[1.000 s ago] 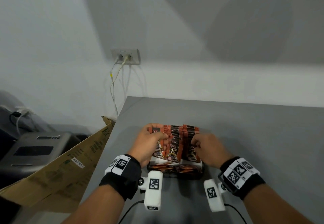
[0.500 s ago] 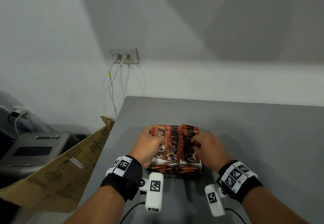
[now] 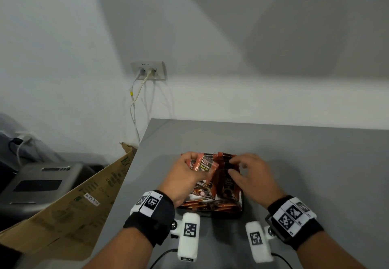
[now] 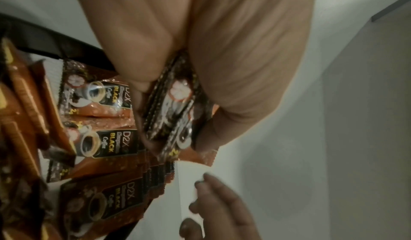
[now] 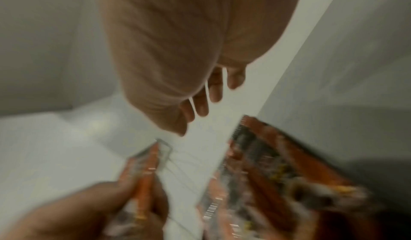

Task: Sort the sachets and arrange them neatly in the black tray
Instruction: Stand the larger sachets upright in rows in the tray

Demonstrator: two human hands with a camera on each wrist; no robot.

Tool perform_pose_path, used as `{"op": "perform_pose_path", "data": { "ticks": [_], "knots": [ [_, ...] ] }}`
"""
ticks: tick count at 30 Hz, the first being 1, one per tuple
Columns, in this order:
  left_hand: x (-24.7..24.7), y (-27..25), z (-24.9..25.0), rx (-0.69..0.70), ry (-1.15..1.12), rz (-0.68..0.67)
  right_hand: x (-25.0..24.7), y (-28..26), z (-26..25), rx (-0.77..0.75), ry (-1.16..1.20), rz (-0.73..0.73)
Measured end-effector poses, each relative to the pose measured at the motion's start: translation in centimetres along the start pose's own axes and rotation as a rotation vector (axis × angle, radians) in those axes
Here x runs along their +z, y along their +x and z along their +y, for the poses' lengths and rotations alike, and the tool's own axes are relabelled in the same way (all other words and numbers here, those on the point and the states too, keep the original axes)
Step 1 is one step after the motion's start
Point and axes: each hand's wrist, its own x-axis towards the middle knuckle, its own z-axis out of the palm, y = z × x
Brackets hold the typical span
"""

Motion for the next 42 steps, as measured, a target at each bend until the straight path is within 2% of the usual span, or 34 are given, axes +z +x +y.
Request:
{"op": "perform_pose_path", "data": {
  "ticks": [2, 4, 6, 8, 11, 15, 20, 27, 31, 34, 37, 40, 42],
  "knots": [
    [0.8, -0.1, 0.6, 0.036, 0.002, -0.053, -1.2, 0.3, -2.7, 0.060, 0.244, -0.087],
    [1.4, -0.2, 0.9, 0.076, 0.036, -0.089, -1.8, 0.7, -4.3, 0.042, 0.278, -0.195],
    [1.4, -0.2, 1.1, 0.048, 0.006, -0.071, -2.3, 1.1, -4.6, 0.049, 0.253, -0.163],
    [0.8, -0.1, 1.3, 0.003, -0.056, 0.007, -3.1, 1.5, -3.7, 0.098, 0.241, -0.108],
    [-0.9, 0.1, 1.2, -0.056, -0.173, 0.117, -2.8, 1.1, -2.1, 0.108, 0.005, -0.203],
    [-1.9, 0.1, 1.1, -0.109, -0.238, 0.115, 0.0, 0.2, -0.6, 0.076, -0.212, -0.341],
    [-2.2, -0.1, 0.2, -0.111, -0.161, 0.131, 1.7, -0.4, -0.1, 0.036, -0.378, -0.340],
    [-2.4, -0.3, -0.2, -0.053, 0.007, 0.137, 1.9, -0.8, 0.3, -0.098, -0.472, -0.291],
    [-2.1, -0.2, -0.4, -0.020, 0.052, 0.141, 1.7, -0.9, 0.5, -0.061, -0.351, -0.206],
    [-1.7, -0.5, 0.1, 0.011, 0.021, 0.049, 0.5, -0.3, -1.7, 0.009, -0.038, -0.132],
    [-0.7, -0.6, 0.6, 0.031, 0.006, -0.015, -0.3, 0.9, -5.2, 0.058, 0.235, -0.240],
    [-0.5, -0.6, 1.0, 0.031, -0.009, -0.002, -0.4, 2.3, -6.4, 0.047, 0.223, -0.196],
    [-1.4, -0.6, 1.0, 0.000, -0.066, 0.067, -0.5, 3.0, -6.2, 0.065, 0.153, -0.171]
  ]
}}
